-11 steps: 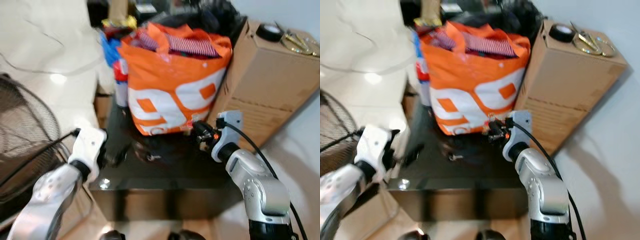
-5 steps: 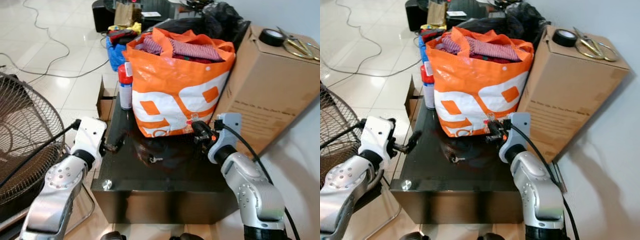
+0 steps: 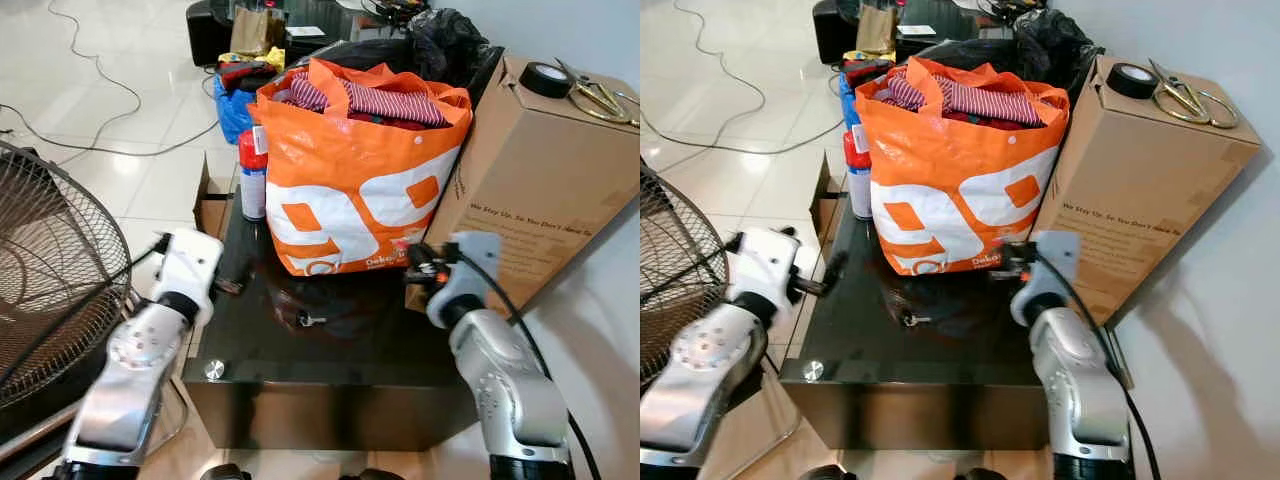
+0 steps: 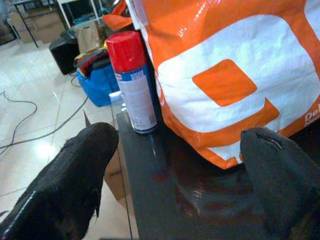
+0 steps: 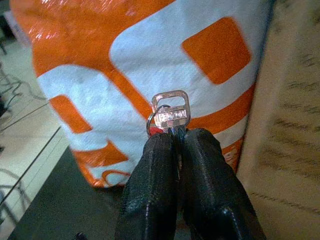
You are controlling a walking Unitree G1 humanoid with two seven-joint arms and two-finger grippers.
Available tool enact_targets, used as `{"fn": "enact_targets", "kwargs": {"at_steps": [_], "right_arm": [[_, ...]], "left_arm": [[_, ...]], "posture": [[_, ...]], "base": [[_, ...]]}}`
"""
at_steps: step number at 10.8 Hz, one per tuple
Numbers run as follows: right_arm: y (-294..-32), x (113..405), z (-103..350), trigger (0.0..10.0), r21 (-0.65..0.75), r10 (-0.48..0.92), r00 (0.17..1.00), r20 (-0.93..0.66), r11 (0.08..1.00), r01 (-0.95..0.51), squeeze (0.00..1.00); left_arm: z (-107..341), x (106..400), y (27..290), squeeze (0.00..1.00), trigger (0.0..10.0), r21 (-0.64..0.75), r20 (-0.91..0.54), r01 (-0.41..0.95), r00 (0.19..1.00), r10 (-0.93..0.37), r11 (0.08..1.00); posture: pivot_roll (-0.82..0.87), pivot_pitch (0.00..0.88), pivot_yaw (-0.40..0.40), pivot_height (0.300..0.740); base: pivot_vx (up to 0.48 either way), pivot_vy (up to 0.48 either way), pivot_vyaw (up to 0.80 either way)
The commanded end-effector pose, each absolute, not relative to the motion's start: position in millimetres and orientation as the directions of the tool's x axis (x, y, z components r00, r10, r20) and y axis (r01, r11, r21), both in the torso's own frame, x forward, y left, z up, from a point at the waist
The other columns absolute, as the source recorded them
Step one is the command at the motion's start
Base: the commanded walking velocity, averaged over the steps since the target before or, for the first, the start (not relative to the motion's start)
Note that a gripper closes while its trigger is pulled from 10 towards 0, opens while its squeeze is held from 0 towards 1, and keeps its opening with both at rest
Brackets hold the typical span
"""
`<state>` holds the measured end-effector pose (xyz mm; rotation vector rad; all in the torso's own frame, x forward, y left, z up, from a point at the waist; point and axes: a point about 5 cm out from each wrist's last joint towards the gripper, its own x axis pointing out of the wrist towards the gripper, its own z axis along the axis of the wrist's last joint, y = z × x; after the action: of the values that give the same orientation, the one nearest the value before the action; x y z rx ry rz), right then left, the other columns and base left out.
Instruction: Hang keys on a hook
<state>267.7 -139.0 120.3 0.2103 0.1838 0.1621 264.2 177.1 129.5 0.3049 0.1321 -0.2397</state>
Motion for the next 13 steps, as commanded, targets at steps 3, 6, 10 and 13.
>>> {"fn": "enact_targets", "kwargs": {"at_steps": [3,6,10,13], "right_arm": [[-147.8,264.2,111.8,10.0,0.166,0.116,0.977,-0.178,0.982,-0.086,0.0],[-146.4,266.7,113.1,10.0,0.186,0.12,0.977,-0.174,0.979,-0.087,0.0],[-145.6,267.0,110.2,10.0,0.162,0.122,0.974,-0.189,0.983,-0.092,0.0],[-146.1,267.5,109.8,10.0,0.144,0.132,0.972,-0.193,0.984,-0.106,0.0]], "left_arm": [[129.0,270.2,167.7,0.0,10.0,0.299,-0.147,0.285,0.957,-0.251,0.91],[128.0,270.0,166.6,0.0,10.0,0.29,-0.147,0.291,0.955,-0.258,0.912],[126.6,268.4,165.7,0.0,10.0,0.292,-0.143,0.291,0.955,-0.259,0.911],[125.5,267.5,164.8,0.0,10.0,0.293,-0.142,0.294,0.954,-0.263,0.91]], "posture": [[0.02,0.0,-0.053,0.74],[0.03,0.0,-0.062,0.74],[0.03,0.0,-0.079,0.74],[0.03,0.0,-0.091,0.74]], "base": [[0.0,0.0,0.0],[0.0,0.231,0.0],[0.0,0.159,0.0],[0.0,0.0,-0.53]]}}
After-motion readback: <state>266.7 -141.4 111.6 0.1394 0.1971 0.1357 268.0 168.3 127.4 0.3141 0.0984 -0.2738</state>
